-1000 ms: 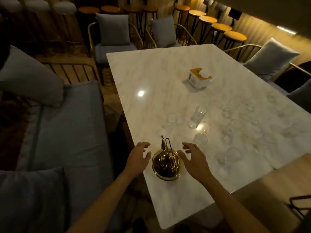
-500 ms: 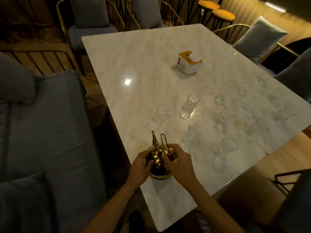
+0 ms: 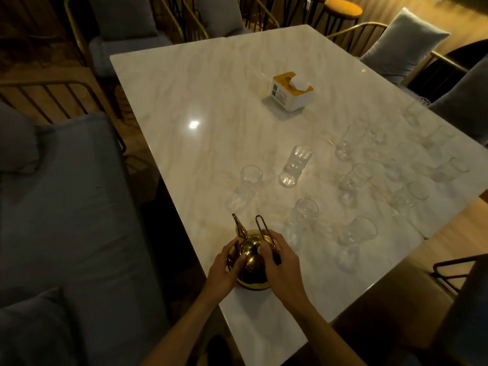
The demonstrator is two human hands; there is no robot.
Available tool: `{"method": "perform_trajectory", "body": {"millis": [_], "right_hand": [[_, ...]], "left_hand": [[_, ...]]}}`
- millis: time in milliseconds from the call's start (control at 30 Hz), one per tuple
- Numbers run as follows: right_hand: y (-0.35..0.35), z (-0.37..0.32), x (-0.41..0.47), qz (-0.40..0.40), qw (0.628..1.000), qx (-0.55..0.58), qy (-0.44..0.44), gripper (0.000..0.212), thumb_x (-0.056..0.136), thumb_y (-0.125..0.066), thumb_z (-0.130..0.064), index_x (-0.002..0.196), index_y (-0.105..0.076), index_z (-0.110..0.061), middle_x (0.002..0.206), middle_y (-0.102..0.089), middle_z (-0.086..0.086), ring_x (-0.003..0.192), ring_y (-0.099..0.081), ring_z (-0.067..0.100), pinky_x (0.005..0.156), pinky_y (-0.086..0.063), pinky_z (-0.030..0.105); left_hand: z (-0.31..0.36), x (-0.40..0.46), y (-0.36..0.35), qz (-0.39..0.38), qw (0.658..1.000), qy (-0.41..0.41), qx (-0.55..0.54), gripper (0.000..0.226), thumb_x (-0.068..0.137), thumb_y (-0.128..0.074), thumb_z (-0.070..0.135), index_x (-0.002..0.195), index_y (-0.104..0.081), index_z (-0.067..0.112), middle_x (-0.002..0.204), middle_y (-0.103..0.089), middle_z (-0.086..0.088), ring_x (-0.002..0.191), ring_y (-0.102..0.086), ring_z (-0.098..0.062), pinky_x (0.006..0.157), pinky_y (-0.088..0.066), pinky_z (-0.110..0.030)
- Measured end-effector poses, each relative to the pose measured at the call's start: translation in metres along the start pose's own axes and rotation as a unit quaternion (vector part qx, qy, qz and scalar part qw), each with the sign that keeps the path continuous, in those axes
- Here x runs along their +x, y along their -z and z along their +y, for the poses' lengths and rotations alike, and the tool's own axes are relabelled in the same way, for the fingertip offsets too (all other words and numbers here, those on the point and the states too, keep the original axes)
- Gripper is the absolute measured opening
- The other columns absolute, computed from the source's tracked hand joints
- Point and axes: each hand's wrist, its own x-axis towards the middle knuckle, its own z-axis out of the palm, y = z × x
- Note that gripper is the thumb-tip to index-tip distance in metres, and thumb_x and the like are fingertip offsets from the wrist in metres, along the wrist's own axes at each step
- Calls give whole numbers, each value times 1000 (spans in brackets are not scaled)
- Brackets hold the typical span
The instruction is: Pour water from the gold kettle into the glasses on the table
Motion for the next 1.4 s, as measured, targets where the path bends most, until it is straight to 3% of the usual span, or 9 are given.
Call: {"method": "perform_trajectory", "body": {"millis": [200, 333, 467, 633, 867, 933, 1033, 1267, 1400], "right_hand": [[-7, -2, 7, 58, 998, 25, -15, 21, 97, -58, -35, 99, -73, -20, 86, -73, -9, 88, -71, 6, 78, -59, 21], [-3, -2, 9, 61, 998, 17, -14, 21, 96, -60, -31, 99, -74, -16, 86, -74, -10, 88, -70, 5, 78, -59, 21], [3, -9, 14, 67, 997, 22, -13, 15, 95, -60, -32, 90, -71, -23, 78, -70, -19, 81, -69, 5, 72, -56, 18], [14, -23, 20, 76, 997, 14, 24, 26, 93, -59, -32, 97, -75, -13, 81, -72, -11, 84, -69, 4, 72, -54, 15], [49, -67, 26, 108, 993, 19, 45, 14, 88, -58, -38, 80, -66, -30, 71, -67, -22, 74, -67, 1, 67, -52, 12], [61, -82, 24, 119, 991, 13, 57, 12, 87, -58, -39, 77, -62, -34, 68, -66, -24, 73, -66, -1, 67, -51, 11], [83, -101, 20, 140, 987, 21, 76, 16, 87, -58, -34, 72, -60, -31, 64, -64, -20, 67, -63, -2, 64, -50, 11], [128, -131, 8, 142, 985, -16, 98, 25, 92, -62, -16, 67, -57, -21, 60, -62, -16, 60, -60, -1, 58, -47, 9], [152, -138, 3, 134, 983, -32, 121, 23, 87, -60, -30, 67, -56, -19, 59, -59, -12, 56, -59, 5, 56, -48, 13]], "left_hand": [[-7, 6, -6, 26, 999, 19, -37, 60, 72, -62, 81, 127, -47, 64, 133, -55, 9, 123, -56, -17, 99, -55, -48], [-1, 4, -10, 37, 998, 26, -35, 60, 76, -63, 76, 131, -47, 59, 131, -50, 15, 122, -54, -14, 101, -54, -44], [7, 6, -10, 39, 999, 19, -16, 56, 85, -66, 56, 137, -45, 52, 129, -47, 23, 123, -50, -4, 102, -49, -27], [23, 10, -13, 46, 999, 4, -16, 57, 84, -67, 55, 137, -45, 51, 132, -48, 21, 123, -50, -1, 97, -44, -16], [68, 21, -19, 27, 996, 26, -80, 77, 58, -68, 86, 123, -41, 55, 141, -44, 8, 125, -53, -16, 99, -56, -45], [84, 25, -21, 0, 996, 31, -89, 91, 56, -70, 86, 132, -39, 47, 145, -43, 6, 128, -52, -20, 99, -55, -49], [109, 27, -26, -55, 993, 40, -99, 114, 54, -71, 85, 148, -28, 36, 148, -44, 5, 133, -51, -24, 104, -52, -51], [158, 16, -42, -138, 981, 20, -138, 118, 53, -78, 79, 149, -22, 41, 143, -47, 12, 130, -53, -17, 105, -51, -47], [176, 6, -54, -142, 982, -8, -127, 119, 49, -83, 75, 146, -22, 44, 135, -46, 22, 125, -54, -10, 105, -52, -34]]}}
